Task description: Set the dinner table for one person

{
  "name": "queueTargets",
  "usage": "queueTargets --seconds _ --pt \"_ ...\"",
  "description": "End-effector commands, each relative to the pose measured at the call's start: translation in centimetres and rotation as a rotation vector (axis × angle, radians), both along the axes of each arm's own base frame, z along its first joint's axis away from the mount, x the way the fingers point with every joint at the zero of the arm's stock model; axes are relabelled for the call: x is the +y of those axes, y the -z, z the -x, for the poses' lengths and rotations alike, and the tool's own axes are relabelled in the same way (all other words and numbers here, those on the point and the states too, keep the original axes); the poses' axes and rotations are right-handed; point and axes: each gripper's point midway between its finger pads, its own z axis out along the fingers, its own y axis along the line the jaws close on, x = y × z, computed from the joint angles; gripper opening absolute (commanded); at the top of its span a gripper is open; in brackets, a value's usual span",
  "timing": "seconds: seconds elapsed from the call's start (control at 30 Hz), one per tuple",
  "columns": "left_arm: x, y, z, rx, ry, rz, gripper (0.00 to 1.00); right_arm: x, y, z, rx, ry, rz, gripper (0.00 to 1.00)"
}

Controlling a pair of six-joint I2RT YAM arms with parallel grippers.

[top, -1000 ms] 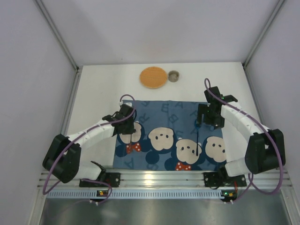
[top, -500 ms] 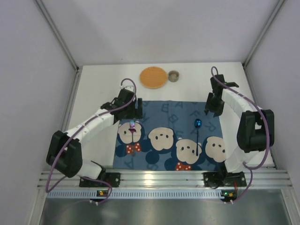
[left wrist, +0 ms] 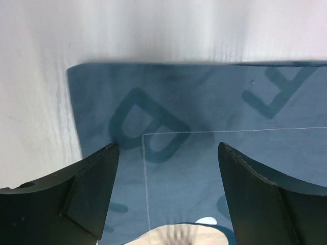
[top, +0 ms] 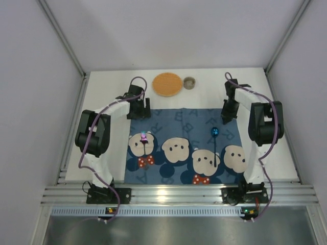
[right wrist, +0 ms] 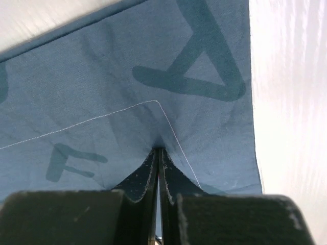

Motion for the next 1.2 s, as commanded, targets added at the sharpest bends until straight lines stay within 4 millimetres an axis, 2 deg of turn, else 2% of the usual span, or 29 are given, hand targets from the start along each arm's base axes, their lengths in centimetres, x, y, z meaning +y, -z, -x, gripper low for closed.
queueTargets --seconds 0.0,0.13,0.3,0.33,0.4,0.47,0.5,0.67,0.77,0.87,0.93,0.97,1.0,1.07,1.1,1.17 --pt "-0.2 0.5 -1.1 -0.001 0.008 0.028 0.83 0.8 0.6 -2.6 -0.025 0.0 -0.038 0.0" --pt "2.2 2.2 -1.3 0.042 -0.048 0.016 0.82 0.8 1.4 -3.6 -0.002 -0.008 -0.03 0.0" --pt "5.6 2.2 -2.9 0.041 -0.099 0.004 0.81 0.3 2.3 -4.0 0.03 0.006 0.005 0.0" --pt "5.4 2.6 -3.1 0.055 -0.088 0.026 0.81 0.3 2.4 -4.0 0.033 0.006 0.004 0.0" --pt "6.3 2.2 -4.3 0.037 -0.095 0.018 0.81 0.3 2.7 -4.0 0.04 0.009 0.004 0.0" --pt "7.0 2.8 -4.7 0.06 -0.102 0.007 0.8 0.3 3.0 -4.1 0.046 0.011 0.006 0.0" --pt "7.6 2.1 -5.7 0.042 -0.113 0.007 0.8 0.3 2.9 -4.2 0.045 0.009 0.006 0.0" --pt "9.0 1.6 -7.0 0.03 -0.147 0.017 0.8 0.7 2.7 -5.7 0.023 -0.008 -0.014 0.0" --pt "9.1 0.4 -7.6 0.018 -0.157 0.018 0.79 0.9 1.9 -6.7 -0.001 -0.031 -0.023 0.0" --pt "8.9 -2.1 -8.9 -0.042 -0.192 0.043 0.79 1.0 0.4 -7.2 -0.03 -0.047 -0.023 0.0" --pt "8.0 -4.5 -10.1 -0.1 -0.204 0.111 0.79 1.0 -0.6 -7.1 -0.043 -0.044 -0.026 0.09" --pt "7.5 -5.3 -10.6 -0.122 -0.205 0.146 0.79 1.0 -1.8 -6.9 -0.064 -0.033 -0.031 0.3" --pt "6.8 -6.6 -11.8 -0.172 -0.219 0.201 0.79 1.0 -2.4 -6.7 -0.073 -0.026 -0.035 0.45" --pt "4.1 -9.2 -13.4 -0.245 -0.184 0.37 0.8 1.4 -4.0 -5.7 -0.097 -0.003 -0.06 0.67" --pt "3.9 -9.0 -13.4 -0.234 -0.21 0.39 0.8 1.6 -4.6 -5.2 -0.102 0.003 -0.071 0.7" --pt "2.6 -10.6 -15.0 -0.3 -0.196 0.496 0.8 2.2 -6.3 -3.5 -0.125 0.018 -0.11 0.72"
